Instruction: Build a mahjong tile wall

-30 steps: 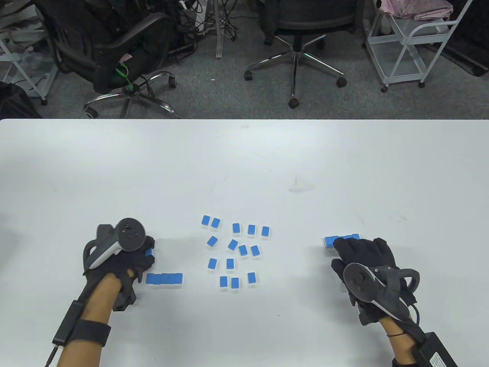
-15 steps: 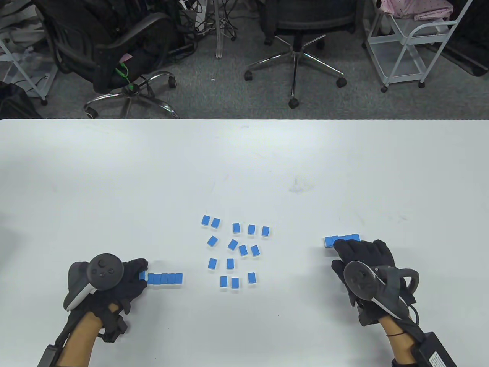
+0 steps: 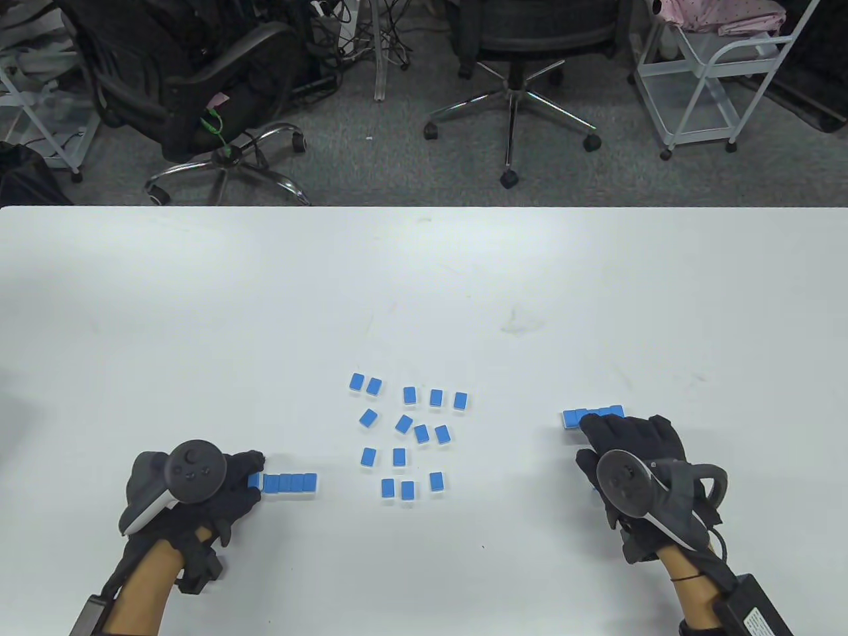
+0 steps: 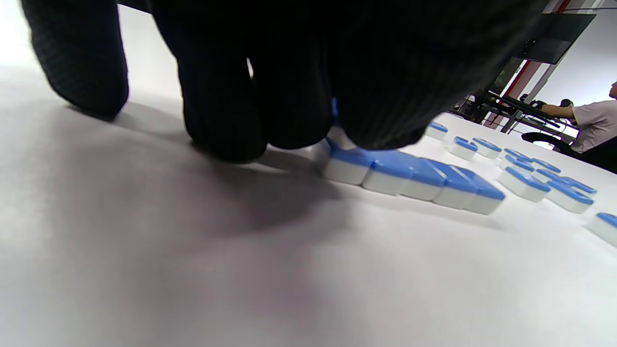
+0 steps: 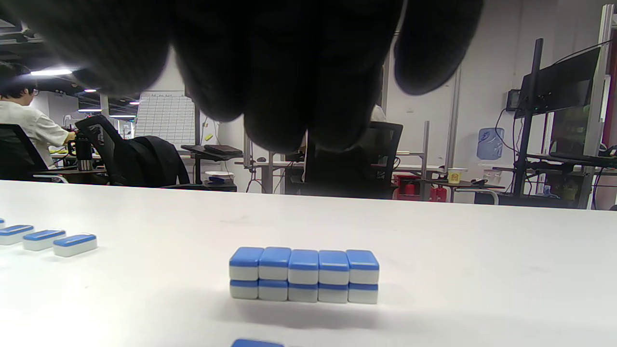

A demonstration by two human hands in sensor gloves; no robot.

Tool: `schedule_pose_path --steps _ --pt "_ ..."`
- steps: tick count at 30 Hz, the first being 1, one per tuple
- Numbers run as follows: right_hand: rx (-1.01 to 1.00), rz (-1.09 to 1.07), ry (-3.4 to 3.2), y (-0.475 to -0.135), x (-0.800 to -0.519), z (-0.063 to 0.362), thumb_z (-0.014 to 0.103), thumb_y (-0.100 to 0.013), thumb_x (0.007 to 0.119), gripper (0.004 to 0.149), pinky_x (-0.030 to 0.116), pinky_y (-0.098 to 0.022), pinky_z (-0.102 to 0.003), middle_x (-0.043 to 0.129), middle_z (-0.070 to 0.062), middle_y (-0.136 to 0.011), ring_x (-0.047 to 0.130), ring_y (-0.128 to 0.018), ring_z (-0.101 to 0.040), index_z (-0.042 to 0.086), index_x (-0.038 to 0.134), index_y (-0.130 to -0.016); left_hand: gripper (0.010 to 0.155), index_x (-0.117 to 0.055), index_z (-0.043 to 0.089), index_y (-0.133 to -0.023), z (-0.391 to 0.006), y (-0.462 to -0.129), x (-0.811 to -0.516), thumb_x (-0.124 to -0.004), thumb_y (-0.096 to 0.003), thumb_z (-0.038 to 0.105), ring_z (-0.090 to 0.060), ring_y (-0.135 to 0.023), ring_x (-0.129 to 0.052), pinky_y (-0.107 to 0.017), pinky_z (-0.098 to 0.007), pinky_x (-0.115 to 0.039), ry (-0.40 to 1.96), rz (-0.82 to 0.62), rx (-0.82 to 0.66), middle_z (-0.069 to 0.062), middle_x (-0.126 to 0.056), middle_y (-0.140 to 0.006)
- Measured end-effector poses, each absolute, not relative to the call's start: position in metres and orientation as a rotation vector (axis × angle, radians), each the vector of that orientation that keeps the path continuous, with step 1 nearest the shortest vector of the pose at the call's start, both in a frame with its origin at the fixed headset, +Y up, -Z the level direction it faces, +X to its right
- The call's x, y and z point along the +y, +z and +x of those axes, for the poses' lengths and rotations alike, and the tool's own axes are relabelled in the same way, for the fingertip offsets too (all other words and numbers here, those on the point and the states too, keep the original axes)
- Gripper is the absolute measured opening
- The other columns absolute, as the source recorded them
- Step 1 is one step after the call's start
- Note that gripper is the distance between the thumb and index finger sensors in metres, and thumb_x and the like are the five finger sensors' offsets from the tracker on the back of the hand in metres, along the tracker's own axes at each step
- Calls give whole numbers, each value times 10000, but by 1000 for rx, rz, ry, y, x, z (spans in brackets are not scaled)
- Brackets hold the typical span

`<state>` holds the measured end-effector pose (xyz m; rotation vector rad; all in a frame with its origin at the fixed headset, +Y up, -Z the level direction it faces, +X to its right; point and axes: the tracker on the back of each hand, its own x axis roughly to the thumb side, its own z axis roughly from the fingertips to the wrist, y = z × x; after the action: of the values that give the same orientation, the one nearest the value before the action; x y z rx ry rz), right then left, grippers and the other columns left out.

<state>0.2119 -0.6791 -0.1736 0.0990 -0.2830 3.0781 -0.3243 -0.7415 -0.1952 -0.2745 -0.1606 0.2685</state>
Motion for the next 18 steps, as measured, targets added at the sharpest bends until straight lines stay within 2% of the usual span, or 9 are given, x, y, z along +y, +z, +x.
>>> schedule_pose_path --steps 13,18 --pt "-281 104 3079 -174 -680 212 524 -352 758 548 628 -704 -596 916 3 -883 897 -814 -292 306 782 -855 575 -762 287 -995 -323 -194 -742 -904 -452 413 -306 -758 -930 -647 -712 -719 269 -280 -167 24 -911 -862" --pt "-278 97 3080 -173 -679 213 525 -352 757 549 628 -704 -596 916 3 -884 897 -815 -292 307 781 -855 680 -676 264 -1055 -340 -193 -730 -910 -443 444 -334 -794 -933 -636 -744 -701 390 -297 -143 -8 -870 -917"
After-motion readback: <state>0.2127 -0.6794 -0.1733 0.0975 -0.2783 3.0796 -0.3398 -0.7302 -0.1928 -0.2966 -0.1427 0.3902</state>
